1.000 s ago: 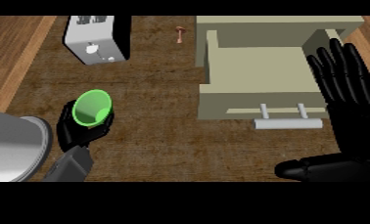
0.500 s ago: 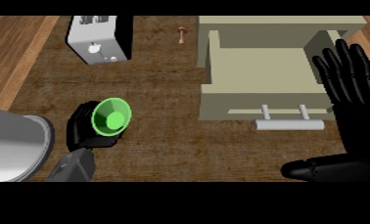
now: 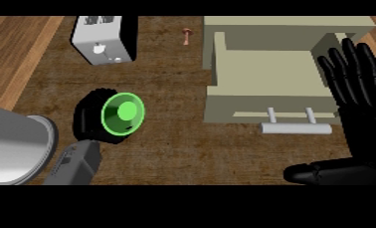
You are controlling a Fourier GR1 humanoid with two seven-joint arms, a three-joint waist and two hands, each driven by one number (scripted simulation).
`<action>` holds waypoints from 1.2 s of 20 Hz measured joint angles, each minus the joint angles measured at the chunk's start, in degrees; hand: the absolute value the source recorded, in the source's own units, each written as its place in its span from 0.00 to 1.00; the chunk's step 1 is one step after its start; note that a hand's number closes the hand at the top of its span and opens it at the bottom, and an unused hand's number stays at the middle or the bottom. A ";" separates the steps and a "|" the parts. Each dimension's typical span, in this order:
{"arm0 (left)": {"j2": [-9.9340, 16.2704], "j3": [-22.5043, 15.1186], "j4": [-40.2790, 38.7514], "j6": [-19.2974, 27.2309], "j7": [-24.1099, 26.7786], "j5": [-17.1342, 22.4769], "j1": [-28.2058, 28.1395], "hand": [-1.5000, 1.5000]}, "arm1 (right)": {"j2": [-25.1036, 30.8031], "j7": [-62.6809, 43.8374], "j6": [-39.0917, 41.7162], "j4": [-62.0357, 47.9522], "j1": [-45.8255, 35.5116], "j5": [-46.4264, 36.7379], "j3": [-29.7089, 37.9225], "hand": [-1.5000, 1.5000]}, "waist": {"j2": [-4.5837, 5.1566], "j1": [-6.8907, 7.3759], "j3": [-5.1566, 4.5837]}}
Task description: Pick up the cup, place it into the drawer and close the drawer
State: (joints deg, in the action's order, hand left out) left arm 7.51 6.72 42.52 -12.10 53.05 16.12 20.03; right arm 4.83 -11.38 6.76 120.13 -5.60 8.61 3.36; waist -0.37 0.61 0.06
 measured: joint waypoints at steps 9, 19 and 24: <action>-2.61 -5.61 26.00 3.55 -18.74 2.38 -1.66 1.00 | -0.35 0.21 -0.26 -0.26 0.38 -0.59 -0.26 0.00 | 0.06 -0.02 0.01; -5.95 -8.62 38.36 14.94 -36.02 0.58 8.58 1.00 | 0.38 1.52 1.16 0.04 1.72 0.20 0.74 0.00 | 0.26 -0.76 -0.03; -6.32 -8.13 35.79 18.58 -40.03 -1.02 16.76 1.00 | 0.88 2.82 2.05 -1.35 1.68 1.23 2.11 0.00 | 0.34 -0.95 -0.03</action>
State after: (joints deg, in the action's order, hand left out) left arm 1.18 -1.41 78.31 6.47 13.01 15.10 36.79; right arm 5.71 -8.55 8.82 118.78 -3.93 9.84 5.47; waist -0.03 -0.34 0.03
